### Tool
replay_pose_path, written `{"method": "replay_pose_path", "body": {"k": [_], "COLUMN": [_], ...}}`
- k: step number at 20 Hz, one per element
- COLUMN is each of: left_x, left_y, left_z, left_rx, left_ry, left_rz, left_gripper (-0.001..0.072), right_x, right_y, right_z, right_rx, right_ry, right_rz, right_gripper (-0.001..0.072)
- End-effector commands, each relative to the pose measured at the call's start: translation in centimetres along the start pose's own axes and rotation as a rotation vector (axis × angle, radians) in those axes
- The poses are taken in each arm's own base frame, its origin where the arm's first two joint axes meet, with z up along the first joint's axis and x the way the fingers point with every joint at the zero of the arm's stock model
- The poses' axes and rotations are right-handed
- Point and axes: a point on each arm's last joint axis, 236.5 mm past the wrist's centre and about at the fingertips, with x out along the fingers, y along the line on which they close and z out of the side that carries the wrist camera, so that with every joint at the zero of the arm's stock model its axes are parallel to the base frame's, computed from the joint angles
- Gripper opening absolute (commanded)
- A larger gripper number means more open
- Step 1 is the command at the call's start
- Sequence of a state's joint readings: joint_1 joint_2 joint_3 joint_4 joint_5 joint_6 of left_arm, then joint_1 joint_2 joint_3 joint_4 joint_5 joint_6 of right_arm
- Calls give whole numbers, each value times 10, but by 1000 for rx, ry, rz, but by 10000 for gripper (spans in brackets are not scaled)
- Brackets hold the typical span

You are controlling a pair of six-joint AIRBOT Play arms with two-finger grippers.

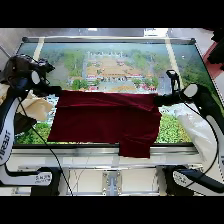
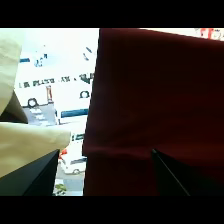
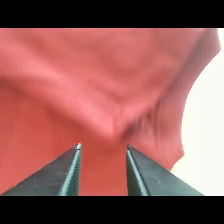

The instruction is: Fold the shirts.

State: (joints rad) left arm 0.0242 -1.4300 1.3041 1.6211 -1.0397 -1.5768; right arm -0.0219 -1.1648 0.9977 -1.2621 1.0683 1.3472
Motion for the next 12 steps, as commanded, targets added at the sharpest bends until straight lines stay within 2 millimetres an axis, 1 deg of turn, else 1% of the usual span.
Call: {"method": "replay_pose_path", "body": {"k": [1,2,3,4,5,6,7,9,12], "left_x": [-52,-61,-68,-73,-76,-78,-79,-80,-81], "left_y": [2,2,1,1,-1,-4,-7,-15,-27], "left_z": [12,9,5,0,-3,-3,-3,-3,-2], "left_rx": [-13,-13,-5,0,5,11,6,-8,-3], "left_ry": [-102,-101,-94,-82,-76,-76,-78,-80,-81], "left_rz": [-3,-4,-7,-9,-18,-28,-42,-78,-126], "left_gripper": [646,646,646,646,646,646,646,646,646], "right_x": [-29,-27,-23,-19,-13,-6,1,17,35], "right_y": [11,14,20,24,32,41,49,59,63], "right_z": [-83,-111,-140,-163,-183,-198,-208,-221,-236], "right_rx": [61,86,111,146,184,218,251,313,369], "right_ry": [190,254,317,371,412,436,450,449,433], "right_rz": [25,33,55,70,104,143,178,225,251], "right_gripper": [352,352,368,451,463,463,463,464,463]}}
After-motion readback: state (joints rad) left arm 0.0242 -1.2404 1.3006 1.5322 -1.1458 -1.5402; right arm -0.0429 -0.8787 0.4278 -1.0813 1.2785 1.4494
